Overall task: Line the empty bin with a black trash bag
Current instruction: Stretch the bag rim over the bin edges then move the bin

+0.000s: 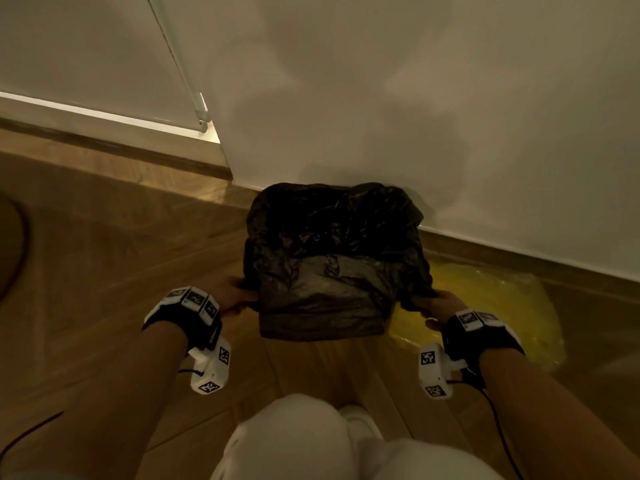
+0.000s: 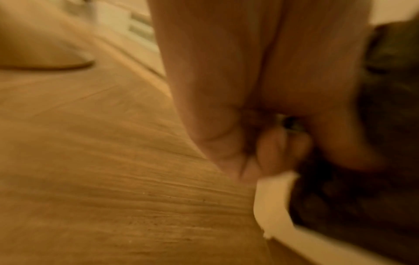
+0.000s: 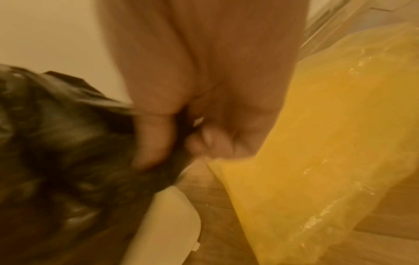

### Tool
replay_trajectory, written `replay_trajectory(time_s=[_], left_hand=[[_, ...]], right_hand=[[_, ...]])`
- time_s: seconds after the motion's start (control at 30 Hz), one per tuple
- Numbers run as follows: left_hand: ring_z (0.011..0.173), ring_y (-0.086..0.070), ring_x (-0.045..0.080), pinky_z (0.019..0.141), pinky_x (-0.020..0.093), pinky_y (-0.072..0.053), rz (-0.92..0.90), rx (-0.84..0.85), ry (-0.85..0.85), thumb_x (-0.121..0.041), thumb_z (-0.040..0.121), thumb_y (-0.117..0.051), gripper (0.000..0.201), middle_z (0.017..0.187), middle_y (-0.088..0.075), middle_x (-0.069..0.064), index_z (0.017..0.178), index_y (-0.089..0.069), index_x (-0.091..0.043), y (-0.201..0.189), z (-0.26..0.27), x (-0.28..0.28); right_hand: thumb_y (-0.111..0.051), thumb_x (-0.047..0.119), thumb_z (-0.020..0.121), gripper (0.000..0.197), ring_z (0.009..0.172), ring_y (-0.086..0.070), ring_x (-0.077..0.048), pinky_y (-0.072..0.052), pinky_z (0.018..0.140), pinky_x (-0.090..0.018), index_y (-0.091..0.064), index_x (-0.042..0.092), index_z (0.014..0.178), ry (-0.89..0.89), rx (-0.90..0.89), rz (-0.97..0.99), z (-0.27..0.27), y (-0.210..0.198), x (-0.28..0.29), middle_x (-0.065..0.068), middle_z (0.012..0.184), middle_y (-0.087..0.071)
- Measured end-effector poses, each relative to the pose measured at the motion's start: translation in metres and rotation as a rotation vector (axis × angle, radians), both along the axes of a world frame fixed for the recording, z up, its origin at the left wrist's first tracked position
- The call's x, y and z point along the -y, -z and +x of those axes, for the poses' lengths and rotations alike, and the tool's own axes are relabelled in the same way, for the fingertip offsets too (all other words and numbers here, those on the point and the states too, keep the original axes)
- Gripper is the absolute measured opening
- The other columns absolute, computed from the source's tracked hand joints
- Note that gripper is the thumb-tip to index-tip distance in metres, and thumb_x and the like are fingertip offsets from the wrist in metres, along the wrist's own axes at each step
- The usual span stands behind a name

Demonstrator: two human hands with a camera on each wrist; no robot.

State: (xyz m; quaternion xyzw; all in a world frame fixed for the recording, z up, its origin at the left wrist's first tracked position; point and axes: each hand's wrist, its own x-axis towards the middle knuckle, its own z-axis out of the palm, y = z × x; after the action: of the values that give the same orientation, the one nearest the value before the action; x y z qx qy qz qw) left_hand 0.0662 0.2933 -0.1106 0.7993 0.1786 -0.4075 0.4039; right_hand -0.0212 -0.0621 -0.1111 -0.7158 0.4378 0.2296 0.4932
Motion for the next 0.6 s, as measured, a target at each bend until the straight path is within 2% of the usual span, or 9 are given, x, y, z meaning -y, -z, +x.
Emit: replay_trajectory(time_s=[0.07, 0.1, 0.13, 0.2, 0.3, 0.4, 0.5, 0.53, 0.6], left_hand=[[0.054, -0.044, 0.022, 0.054, 0.029, -0.040, 0.105, 0.063, 0.015, -0.013, 0.092, -0.054, 0.030, 0.062, -0.050, 0.014, 0.063, -0.052, -0.008, 0.005, 0.002, 0.001], [0.062, -0.052, 0.026, 0.062, 0.035, -0.048, 0.152, 0.095, 0.011, -0.014, 0.093, -0.051, 0.029, 0.071, -0.057, 0.018, 0.065, -0.056, -0.005, 0.003, 0.001, 0.001], [0.078, -0.060, 0.031, 0.077, 0.040, -0.052, 0.214, 0.113, 0.026, -0.015, 0.095, -0.047, 0.026, 0.087, -0.063, 0.022, 0.078, -0.062, -0.002, 0.003, 0.000, 0.000], [0.110, -0.058, 0.030, 0.098, 0.033, -0.048, 0.315, 0.164, 0.004, -0.019, 0.098, -0.040, 0.032, 0.121, -0.060, 0.018, 0.117, -0.058, -0.001, 0.002, -0.001, 0.002], [0.103, -0.059, 0.029, 0.079, 0.021, -0.053, 0.269, 0.142, -0.079, -0.021, 0.093, -0.052, 0.039, 0.119, -0.058, 0.014, 0.127, -0.052, -0.001, 0.002, -0.002, 0.005], [0.117, -0.052, 0.029, 0.095, 0.032, -0.049, 0.037, 0.081, -0.071, -0.014, 0.079, -0.071, 0.053, 0.131, -0.054, 0.005, 0.128, -0.053, -0.011, -0.002, -0.007, 0.009], [0.104, -0.062, 0.020, 0.069, 0.022, -0.060, -0.439, -0.126, -0.209, -0.004, 0.055, -0.086, 0.073, 0.116, -0.066, 0.000, 0.122, -0.059, -0.009, -0.003, -0.022, 0.019], [0.093, -0.068, 0.017, 0.065, 0.022, -0.060, -0.542, -0.155, -0.239, -0.003, 0.055, -0.085, 0.067, 0.103, -0.072, 0.000, 0.118, -0.061, -0.008, 0.000, -0.024, 0.023], [0.061, -0.070, 0.011, 0.053, 0.020, -0.056, -0.584, -0.123, -0.312, 0.006, 0.078, -0.066, 0.028, 0.073, -0.073, 0.001, 0.102, -0.061, -0.006, 0.002, -0.025, 0.031]], right_hand=[[-0.062, 0.011, 0.086, 0.011, 0.059, -0.044, -0.024, -0.036, 0.062, -0.033, -0.060, 0.000, 0.086, 0.071, 0.017, -0.068, 0.003, -0.003, 0.000, -0.012, 0.068, -0.050], [-0.058, 0.011, 0.089, 0.015, 0.059, -0.047, -0.025, -0.037, 0.064, -0.033, -0.054, 0.002, 0.078, 0.075, 0.032, -0.132, 0.003, -0.003, 0.002, -0.012, 0.068, -0.049], [-0.052, 0.016, 0.093, 0.021, 0.067, -0.053, -0.028, -0.037, 0.068, -0.032, -0.050, 0.006, 0.075, 0.064, 0.030, -0.168, 0.004, -0.003, 0.001, -0.011, 0.072, -0.049], [-0.044, 0.030, 0.098, 0.024, 0.089, -0.060, -0.031, -0.036, 0.071, -0.031, -0.051, 0.013, 0.082, -0.022, 0.055, -0.237, 0.007, -0.006, 0.004, -0.010, 0.081, -0.055], [-0.056, 0.015, 0.091, 0.028, 0.094, -0.062, -0.032, -0.047, 0.071, -0.035, -0.057, -0.002, 0.113, 0.153, 0.140, -0.044, 0.009, -0.007, -0.005, -0.014, 0.093, -0.062], [-0.059, -0.003, 0.084, 0.008, 0.099, -0.056, -0.033, -0.053, 0.083, -0.046, -0.061, 0.003, 0.087, 0.329, 0.158, 0.235, 0.003, -0.017, -0.020, -0.011, 0.091, -0.060], [-0.059, -0.001, 0.084, 0.011, 0.084, -0.061, -0.028, -0.052, 0.073, -0.038, -0.060, 0.009, 0.088, 0.219, 0.089, 0.422, 0.001, -0.021, -0.030, -0.009, 0.089, -0.063], [-0.062, 0.003, 0.084, 0.011, 0.083, -0.063, -0.025, -0.051, 0.070, -0.034, -0.062, 0.010, 0.092, 0.166, 0.076, 0.451, 0.003, -0.022, -0.034, -0.008, 0.090, -0.066], [-0.064, 0.012, 0.085, 0.010, 0.081, -0.064, -0.019, -0.046, 0.065, -0.028, -0.063, 0.014, 0.095, 0.087, 0.072, 0.493, 0.007, -0.021, -0.041, -0.005, 0.089, -0.069]])
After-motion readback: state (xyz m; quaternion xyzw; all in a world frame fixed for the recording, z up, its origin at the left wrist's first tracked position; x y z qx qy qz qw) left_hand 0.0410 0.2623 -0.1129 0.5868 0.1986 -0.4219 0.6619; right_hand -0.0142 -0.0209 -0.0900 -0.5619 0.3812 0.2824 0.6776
